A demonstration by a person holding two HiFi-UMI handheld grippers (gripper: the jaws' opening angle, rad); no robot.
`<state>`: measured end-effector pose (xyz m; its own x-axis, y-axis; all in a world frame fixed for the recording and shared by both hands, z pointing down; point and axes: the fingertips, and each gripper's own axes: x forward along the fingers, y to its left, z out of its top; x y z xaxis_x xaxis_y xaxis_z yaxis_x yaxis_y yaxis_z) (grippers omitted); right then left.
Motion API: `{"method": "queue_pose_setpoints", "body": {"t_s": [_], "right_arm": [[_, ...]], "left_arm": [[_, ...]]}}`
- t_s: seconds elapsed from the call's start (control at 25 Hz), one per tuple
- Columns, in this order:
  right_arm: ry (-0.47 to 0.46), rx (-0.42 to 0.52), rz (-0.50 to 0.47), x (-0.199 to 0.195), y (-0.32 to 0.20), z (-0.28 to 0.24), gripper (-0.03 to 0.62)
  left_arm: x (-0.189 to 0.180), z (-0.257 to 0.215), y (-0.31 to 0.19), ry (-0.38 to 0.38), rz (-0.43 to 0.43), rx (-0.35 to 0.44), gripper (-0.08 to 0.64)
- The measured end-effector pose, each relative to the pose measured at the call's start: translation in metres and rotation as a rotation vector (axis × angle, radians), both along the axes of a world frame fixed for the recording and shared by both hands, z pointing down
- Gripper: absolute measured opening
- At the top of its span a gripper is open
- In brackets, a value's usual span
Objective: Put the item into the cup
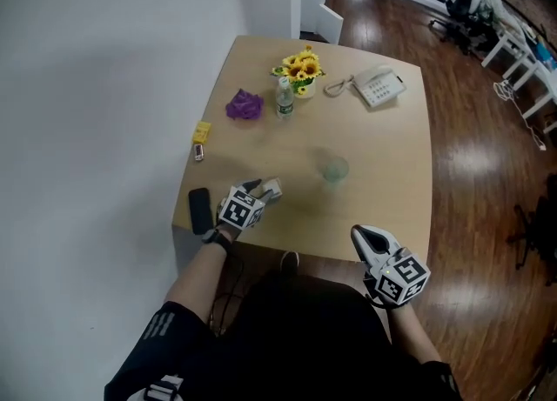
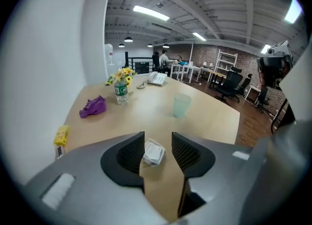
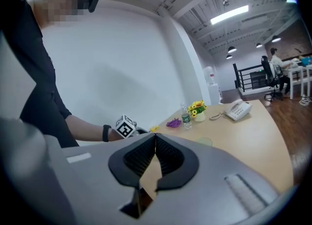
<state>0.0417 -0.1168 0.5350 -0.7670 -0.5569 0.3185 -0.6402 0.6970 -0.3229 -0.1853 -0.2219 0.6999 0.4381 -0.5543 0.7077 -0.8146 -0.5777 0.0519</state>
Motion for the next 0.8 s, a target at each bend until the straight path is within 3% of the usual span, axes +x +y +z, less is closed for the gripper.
{"method": "queue_pose_setpoints", "body": {"t_s": [0.2,0.36,0.64,0.8], "right_arm": [[0.014,0.040,-0.022,-0.021,-0.034,-0.004,0.011],[0.030,0.021,-0.044,-0.032,-0.043,0.000,0.012],[0.050,-0.012,-0.128,-0.042,-0.046,0.018,0.012],[0.059,-0.002,-0.161,-0.041,-0.051,0.015,0.012]], "left_arm": [[-0.015,0.062,-0.022,-0.034,0.057,-0.149,0.164],[-0.022,0.094,-0.024,-0.019,0.049,-0.255,0.163],[-0.017,0.119,-0.022,-0.015,0.020,-0.347,0.146],[-0.013,0.121,-0.020,-0.040,0.028,-0.338,0.107]]}}
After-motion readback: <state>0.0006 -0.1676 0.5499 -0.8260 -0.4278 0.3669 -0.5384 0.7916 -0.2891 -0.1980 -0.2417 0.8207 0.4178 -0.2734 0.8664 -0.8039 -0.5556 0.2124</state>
